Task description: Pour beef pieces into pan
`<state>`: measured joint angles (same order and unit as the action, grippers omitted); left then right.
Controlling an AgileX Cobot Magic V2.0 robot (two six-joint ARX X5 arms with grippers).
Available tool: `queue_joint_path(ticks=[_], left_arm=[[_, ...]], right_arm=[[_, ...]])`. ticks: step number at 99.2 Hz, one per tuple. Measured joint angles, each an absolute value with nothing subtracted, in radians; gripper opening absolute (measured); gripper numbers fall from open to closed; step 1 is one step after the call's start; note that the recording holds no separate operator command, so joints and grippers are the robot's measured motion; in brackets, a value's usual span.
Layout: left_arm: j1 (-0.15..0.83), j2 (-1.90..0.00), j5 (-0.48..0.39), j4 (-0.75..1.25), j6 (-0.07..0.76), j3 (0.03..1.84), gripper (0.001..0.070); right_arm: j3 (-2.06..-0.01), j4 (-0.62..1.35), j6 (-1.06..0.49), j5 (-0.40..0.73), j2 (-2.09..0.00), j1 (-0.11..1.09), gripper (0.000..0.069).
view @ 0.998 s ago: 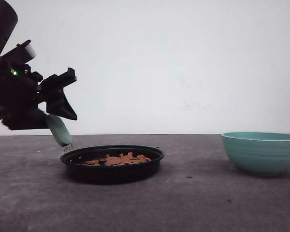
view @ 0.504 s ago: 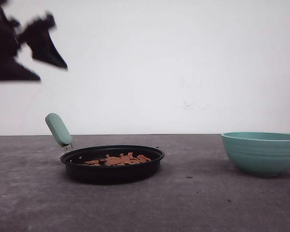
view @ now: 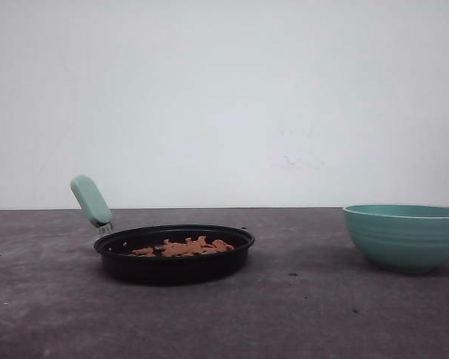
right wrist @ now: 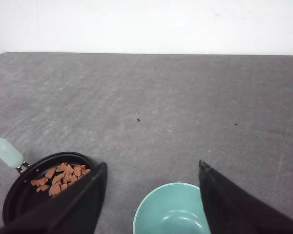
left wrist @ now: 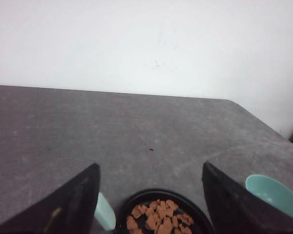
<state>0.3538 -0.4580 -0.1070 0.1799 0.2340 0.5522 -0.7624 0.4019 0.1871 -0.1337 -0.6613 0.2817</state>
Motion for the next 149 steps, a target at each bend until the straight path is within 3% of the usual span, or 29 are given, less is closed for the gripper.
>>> queue_joint_path(ticks=[7, 18, 28, 107, 125, 149], left_arm=[[0.354, -0.442, -0.107, 0.203, 0.227, 0.552, 0.0343], [0.354, -0.432, -0.107, 0.224, 0.225, 0.552, 0.0103], [0.354, -0.432, -0.107, 0.225, 0.225, 0.552, 0.0036], [0.353, -0.432, -0.107, 0.227, 0.215, 0.552, 0.0025], [0.344, -0.432, -0.077, 0.239, 0.117, 0.552, 0.0025], [0.194, -0.396, -0.042, 0.311, 0.044, 0.488, 0.0025]], right_arm=[[-0.762, 0.401, 0.187, -0.133, -0.661, 0.281, 0.0290], [-0.762, 0.401, 0.186, -0.127, -0.661, 0.282, 0.0081], [-0.762, 0.398, 0.186, -0.127, -0.661, 0.282, 0.0021], [-0.762, 0.392, 0.186, -0.128, -0.661, 0.282, 0.0007], [-0.762, 0.392, 0.186, -0.128, -0.661, 0.281, 0.0007], [-0.762, 0.392, 0.186, -0.128, -0.661, 0.282, 0.0007]])
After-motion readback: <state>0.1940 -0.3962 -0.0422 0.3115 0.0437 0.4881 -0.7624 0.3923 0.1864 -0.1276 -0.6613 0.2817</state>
